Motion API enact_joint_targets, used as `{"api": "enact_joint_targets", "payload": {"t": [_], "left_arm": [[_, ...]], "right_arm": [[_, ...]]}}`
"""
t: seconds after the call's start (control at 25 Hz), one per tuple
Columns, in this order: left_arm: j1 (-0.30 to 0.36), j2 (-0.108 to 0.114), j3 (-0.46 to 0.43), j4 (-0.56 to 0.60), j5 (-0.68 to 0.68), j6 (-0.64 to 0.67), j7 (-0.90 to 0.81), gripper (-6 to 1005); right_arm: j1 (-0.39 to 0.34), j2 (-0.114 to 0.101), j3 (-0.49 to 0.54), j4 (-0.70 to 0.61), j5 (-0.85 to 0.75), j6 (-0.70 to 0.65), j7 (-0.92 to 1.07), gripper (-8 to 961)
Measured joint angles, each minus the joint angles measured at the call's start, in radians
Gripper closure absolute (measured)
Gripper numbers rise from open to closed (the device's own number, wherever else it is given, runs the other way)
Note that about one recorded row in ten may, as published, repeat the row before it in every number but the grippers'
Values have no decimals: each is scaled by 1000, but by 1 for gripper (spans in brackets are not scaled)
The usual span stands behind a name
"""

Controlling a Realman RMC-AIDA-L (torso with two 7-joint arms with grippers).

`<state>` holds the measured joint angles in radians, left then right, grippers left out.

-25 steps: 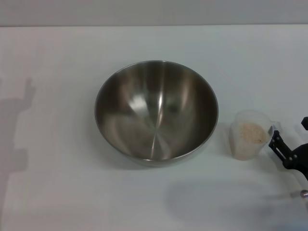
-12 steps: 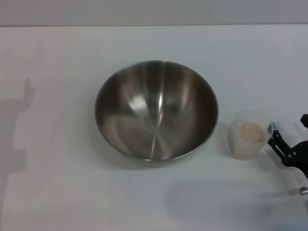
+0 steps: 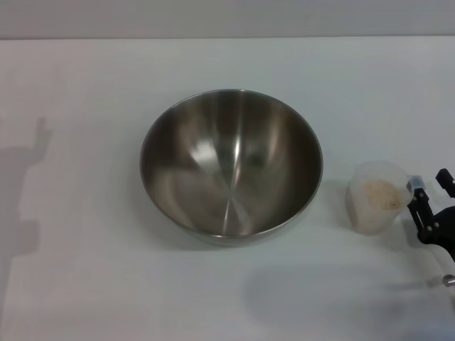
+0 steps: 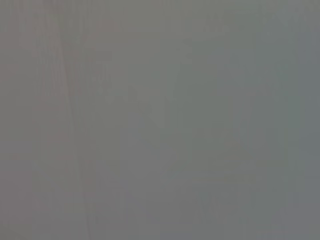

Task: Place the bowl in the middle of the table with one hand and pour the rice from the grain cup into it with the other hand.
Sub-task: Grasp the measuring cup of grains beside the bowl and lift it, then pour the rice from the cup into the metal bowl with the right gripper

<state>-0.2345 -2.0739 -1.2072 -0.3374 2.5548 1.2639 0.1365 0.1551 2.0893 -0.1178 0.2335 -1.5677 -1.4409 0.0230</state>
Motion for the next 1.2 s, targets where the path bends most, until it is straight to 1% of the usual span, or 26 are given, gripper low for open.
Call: {"api": "enact_joint_targets", "payload": {"t": [0.48,0.68,0.88,0.96,1.0,1.04,1.2], "left_arm": [[-1,0,26,0,-3,0,0,174],[-3,-1,27,0,0,0,0,174],[-3,-1,41,2,-3,-1,0,174],[-4,-3,52,8,-5,-1,0,174],[-4,-3,52,8,-5,-1,0,174],[-5,-3,54,9,-5,-1,0,174],[-5,-5,74,12,-6,-7,-1,174]], "right_arm": [[2,0,7,-4,1,0,0,780],[-1,0,21,-3,2,-28,0,931],[-8,0,48,-2,2,-148,-1,934],[2,-2,55,-7,2,-206,-1,934],[21,-3,61,-17,2,-248,-1,934],[21,-3,61,-17,2,-248,-1,934],[101,-4,86,-51,2,-280,-1,933]]}}
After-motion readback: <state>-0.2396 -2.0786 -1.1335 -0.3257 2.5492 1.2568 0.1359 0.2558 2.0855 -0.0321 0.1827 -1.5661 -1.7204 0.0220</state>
